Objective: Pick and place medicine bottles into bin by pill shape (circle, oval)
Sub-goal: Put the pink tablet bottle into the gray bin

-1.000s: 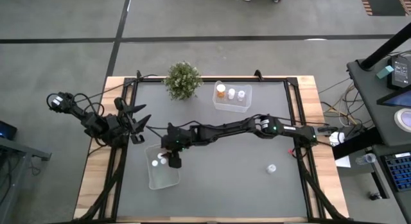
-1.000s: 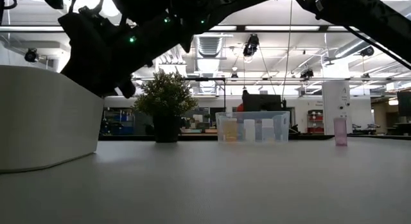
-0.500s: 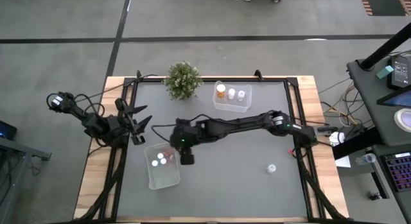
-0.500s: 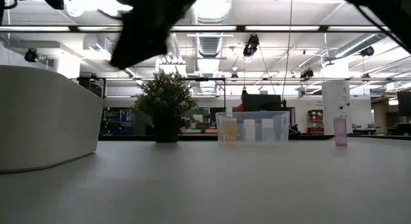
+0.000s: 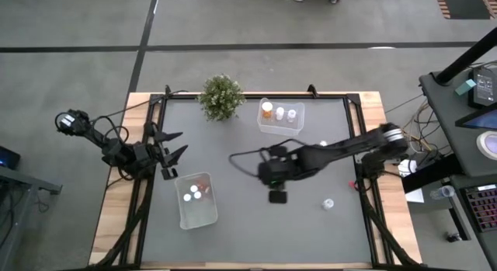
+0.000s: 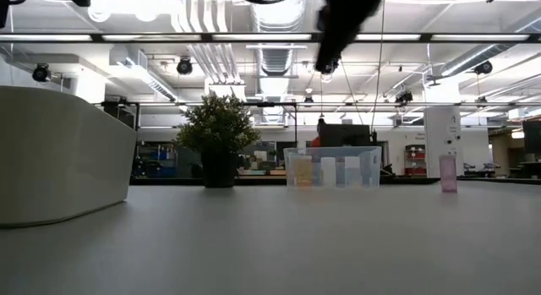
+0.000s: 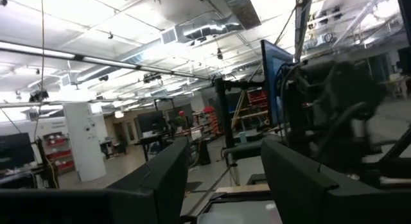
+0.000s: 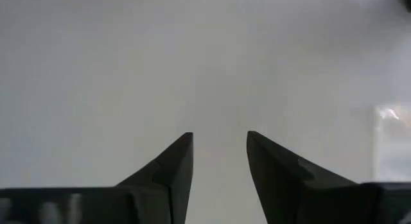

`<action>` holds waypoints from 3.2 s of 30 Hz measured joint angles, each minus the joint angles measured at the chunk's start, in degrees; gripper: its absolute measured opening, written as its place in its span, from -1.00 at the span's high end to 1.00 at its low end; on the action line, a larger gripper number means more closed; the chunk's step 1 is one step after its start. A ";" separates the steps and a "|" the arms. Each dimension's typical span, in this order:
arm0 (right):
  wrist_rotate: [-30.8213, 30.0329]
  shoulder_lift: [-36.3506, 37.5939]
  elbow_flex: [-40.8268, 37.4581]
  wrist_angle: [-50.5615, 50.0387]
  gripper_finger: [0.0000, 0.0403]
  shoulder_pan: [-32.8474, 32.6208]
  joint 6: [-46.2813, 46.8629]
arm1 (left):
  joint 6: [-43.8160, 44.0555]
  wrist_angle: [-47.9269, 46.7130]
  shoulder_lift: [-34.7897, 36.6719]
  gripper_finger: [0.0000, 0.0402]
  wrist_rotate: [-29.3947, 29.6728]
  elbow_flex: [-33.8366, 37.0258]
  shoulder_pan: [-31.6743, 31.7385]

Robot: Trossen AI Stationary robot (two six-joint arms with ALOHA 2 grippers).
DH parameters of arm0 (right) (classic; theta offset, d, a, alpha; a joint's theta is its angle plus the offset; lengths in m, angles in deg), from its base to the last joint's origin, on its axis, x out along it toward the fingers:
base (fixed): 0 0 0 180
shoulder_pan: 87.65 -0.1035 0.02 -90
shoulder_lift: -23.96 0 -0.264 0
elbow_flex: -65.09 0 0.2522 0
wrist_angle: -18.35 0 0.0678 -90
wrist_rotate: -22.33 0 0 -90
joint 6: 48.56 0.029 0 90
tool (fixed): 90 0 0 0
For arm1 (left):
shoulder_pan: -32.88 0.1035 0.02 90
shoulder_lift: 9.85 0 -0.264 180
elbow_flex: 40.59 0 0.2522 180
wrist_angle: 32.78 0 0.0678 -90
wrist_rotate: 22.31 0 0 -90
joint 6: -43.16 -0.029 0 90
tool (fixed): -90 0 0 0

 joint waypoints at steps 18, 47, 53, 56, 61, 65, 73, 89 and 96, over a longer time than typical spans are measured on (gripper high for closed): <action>-8.30 37.70 -36.44 -0.44 0.23 11.17 34.03 | 4.57 9.65 -13.13 0.10 0.00 -2.13 0.15; -11.13 27.92 -46.78 -0.50 -0.15 23.87 42.16 | 4.42 13.81 -16.19 0.10 0.19 -2.07 0.15; -10.89 24.93 -46.87 -1.89 -0.10 23.89 41.69 | 4.42 13.81 -16.38 0.10 0.20 -2.07 0.15; -10.83 23.77 -46.89 -1.64 -0.07 23.89 41.32 | 4.42 13.79 -16.36 0.10 0.20 -2.07 0.15; -9.84 23.18 -46.89 -1.40 0.05 23.91 41.28 | 4.42 13.76 -16.40 0.10 0.20 -2.02 0.15; -9.69 23.20 -46.89 -1.25 0.19 23.90 41.28 | 4.42 13.77 -16.40 0.10 0.20 -2.02 0.15; -9.64 23.20 -46.89 -1.22 0.44 23.91 41.28 | 4.53 13.77 -16.45 0.10 0.20 -2.02 0.15; -6.26 28.94 -40.31 2.82 0.43 23.63 27.29 | 21.60 13.72 -23.75 0.10 0.51 -2.80 0.15; 0.90 26.50 -32.11 14.44 0.42 21.00 14.42 | 27.23 13.68 -30.94 0.10 0.70 -7.40 0.02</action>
